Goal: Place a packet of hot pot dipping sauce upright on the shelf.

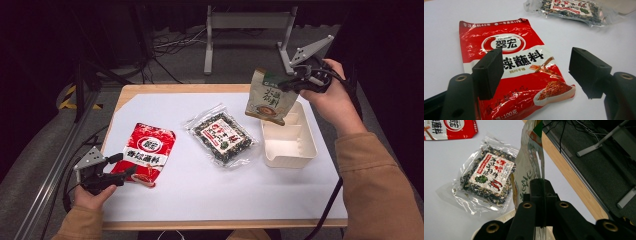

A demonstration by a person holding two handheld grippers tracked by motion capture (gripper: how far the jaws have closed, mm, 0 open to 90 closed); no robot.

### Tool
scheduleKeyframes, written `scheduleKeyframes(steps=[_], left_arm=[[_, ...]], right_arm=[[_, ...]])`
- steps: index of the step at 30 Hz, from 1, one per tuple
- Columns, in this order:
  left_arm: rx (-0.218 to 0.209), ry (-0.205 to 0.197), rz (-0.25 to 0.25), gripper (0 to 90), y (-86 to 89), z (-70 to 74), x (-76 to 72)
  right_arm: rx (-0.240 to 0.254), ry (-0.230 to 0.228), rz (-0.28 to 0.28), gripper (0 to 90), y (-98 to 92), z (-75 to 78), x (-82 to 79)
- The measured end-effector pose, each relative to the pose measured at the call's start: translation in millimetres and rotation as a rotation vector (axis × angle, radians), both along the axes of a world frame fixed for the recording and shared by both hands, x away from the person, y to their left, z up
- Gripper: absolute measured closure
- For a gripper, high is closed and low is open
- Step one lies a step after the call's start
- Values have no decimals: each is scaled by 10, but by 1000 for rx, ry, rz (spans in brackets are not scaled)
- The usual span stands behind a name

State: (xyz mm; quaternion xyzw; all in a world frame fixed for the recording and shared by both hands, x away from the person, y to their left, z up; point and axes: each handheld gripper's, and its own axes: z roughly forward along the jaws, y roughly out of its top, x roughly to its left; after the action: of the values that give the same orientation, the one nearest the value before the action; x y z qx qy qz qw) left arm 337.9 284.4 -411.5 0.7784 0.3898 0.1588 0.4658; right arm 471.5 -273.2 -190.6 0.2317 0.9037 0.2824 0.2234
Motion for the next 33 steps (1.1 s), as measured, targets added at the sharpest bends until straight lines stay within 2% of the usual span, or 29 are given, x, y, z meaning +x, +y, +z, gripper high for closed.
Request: scheduleKeyframes(steps=[17,27,33], left_arm=[[8,6,25,285,70,-25,-63],[3,22,79,283,163,-47,-199],[11,26,87,282,189,-53,-236]], right_arm=[[-48,-11,-30,898,-287,-87,350],[-59,-14,-46,899,-430,-186,520],[-78,-30,-28,898,-457,-235,591]])
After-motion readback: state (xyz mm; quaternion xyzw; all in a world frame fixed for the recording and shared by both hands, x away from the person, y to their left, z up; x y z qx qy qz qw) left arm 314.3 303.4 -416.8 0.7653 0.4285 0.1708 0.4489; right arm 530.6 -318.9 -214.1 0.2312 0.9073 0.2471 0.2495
